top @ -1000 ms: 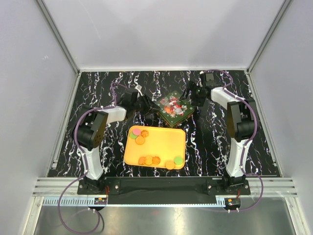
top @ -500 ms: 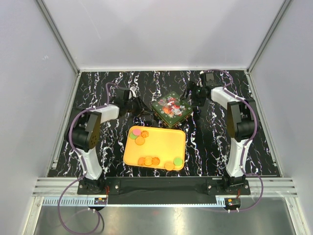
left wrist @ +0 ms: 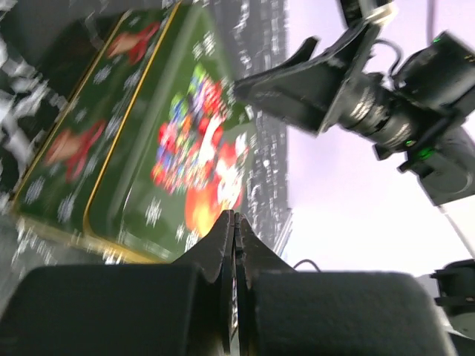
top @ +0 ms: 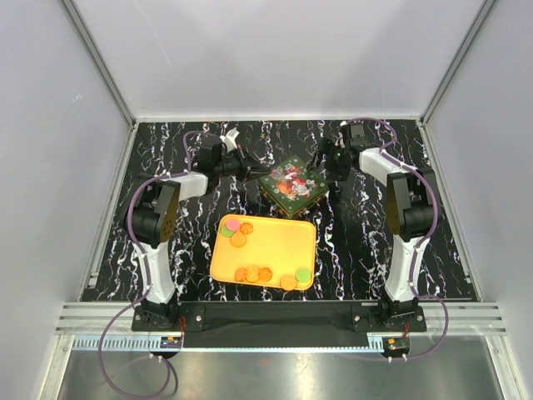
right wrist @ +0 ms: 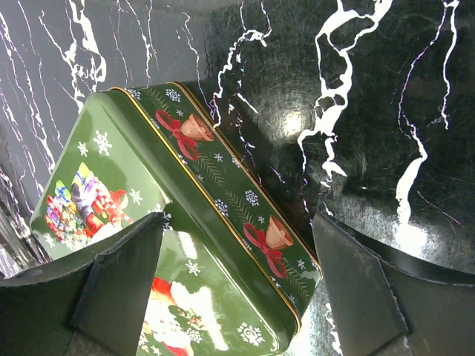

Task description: Pack the cookies

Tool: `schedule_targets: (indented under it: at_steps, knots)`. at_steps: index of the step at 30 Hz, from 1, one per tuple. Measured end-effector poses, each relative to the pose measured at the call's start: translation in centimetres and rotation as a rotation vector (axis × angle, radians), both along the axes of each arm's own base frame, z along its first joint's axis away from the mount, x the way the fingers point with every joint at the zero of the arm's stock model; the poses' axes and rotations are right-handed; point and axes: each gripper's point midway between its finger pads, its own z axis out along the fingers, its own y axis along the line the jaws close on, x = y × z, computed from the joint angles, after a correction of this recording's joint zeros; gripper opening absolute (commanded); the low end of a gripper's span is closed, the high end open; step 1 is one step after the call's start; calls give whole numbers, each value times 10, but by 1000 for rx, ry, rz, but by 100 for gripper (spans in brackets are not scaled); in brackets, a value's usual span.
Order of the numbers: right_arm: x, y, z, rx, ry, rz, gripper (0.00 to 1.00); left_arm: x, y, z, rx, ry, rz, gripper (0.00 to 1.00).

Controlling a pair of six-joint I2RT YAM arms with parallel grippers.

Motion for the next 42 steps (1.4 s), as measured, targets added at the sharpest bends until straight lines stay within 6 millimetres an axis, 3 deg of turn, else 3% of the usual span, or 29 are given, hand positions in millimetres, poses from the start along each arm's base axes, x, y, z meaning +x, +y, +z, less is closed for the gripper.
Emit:
schedule_targets:
  at_steps: [5, 10, 16, 23, 33, 36, 38, 42]
  knots:
    - [0, 0, 0, 3, 0, 1, 89, 14, -12, -7, -70, 8, -20, 0]
    - [0, -1, 0, 3, 0, 0, 88, 19, -14, -40, -56, 85, -14, 0]
    - [0, -1, 0, 4, 0, -1, 88, 18, -15, -40, -71, 79, -24, 0]
    - [0, -1, 0, 4, 0, -1, 88, 18, -17, -32, -99, 49, -36, 0]
    - [0, -1, 0, 5, 1, -1, 88, 27, -32, 11, -178, -54, -83, 0]
    - [0, -1, 0, 5, 1, -1, 88, 26, -39, 15, -189, -67, -96, 0]
    - [0, -1, 0, 5, 0, -1, 88, 27, -42, 9, -193, -65, -100, 0]
    - [0, -1, 0, 5, 0, -1, 88, 26, -47, -26, -217, 16, -108, 0]
